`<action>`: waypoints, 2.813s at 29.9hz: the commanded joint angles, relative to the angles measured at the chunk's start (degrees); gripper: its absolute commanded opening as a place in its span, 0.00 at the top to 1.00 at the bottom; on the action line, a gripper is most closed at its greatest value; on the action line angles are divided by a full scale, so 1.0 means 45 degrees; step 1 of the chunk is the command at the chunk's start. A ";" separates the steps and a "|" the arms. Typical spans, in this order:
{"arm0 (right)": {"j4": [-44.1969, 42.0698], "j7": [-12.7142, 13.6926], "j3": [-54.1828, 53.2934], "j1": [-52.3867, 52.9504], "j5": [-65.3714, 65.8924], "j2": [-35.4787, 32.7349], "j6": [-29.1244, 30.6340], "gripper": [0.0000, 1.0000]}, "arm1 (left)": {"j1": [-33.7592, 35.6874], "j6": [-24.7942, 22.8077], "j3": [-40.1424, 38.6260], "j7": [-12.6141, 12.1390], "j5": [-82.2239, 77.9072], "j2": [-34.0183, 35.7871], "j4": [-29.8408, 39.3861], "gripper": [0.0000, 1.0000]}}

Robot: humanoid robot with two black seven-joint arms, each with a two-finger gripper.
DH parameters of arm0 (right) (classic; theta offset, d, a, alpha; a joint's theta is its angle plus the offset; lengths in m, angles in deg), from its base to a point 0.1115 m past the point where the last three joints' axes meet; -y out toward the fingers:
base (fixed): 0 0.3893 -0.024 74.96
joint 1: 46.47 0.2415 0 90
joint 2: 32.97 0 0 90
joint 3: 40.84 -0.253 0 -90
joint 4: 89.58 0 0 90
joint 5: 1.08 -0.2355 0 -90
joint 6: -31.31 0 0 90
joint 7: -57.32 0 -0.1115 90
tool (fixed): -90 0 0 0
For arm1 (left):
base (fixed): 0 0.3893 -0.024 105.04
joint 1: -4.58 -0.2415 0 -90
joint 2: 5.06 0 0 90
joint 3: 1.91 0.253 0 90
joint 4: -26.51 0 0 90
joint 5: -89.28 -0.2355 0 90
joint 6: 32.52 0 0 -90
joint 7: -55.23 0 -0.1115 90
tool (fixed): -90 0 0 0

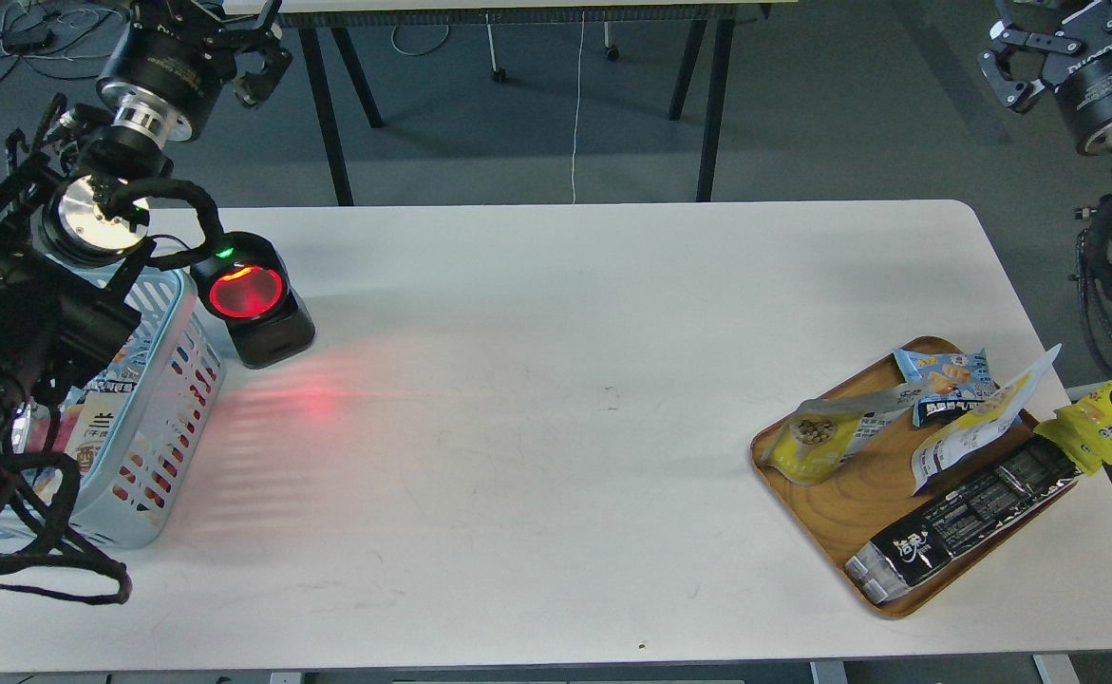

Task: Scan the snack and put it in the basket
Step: 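Move the right gripper over the yellow snack bag on the wooden tray, then grasp the yellow snack bag with the right gripper and lift it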

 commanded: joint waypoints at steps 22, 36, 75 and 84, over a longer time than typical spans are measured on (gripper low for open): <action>0.1499 -0.0008 0.1635 0.3291 0.5092 -0.0970 -0.0001 0.01 | 0.0136 0.0000 -0.0039 -0.0031 0.0020 0.0292 0.0060 0.00; 0.5637 -0.0456 0.7531 0.7920 1.4312 -0.0893 -0.0733 0.01 | 0.0058 0.0000 0.0117 -0.0109 0.0000 0.0527 0.0119 0.00; 1.0427 -0.0957 1.5231 0.8821 2.6817 -0.2553 -0.2238 0.82 | 0.0019 0.0000 0.0078 0.0087 0.0019 0.0663 0.0021 0.00; 1.0368 -0.0957 1.5251 0.8860 2.6954 -0.2710 -0.2278 1.00 | 0.0019 0.0000 0.0078 0.0087 0.0000 0.1093 0.0002 0.00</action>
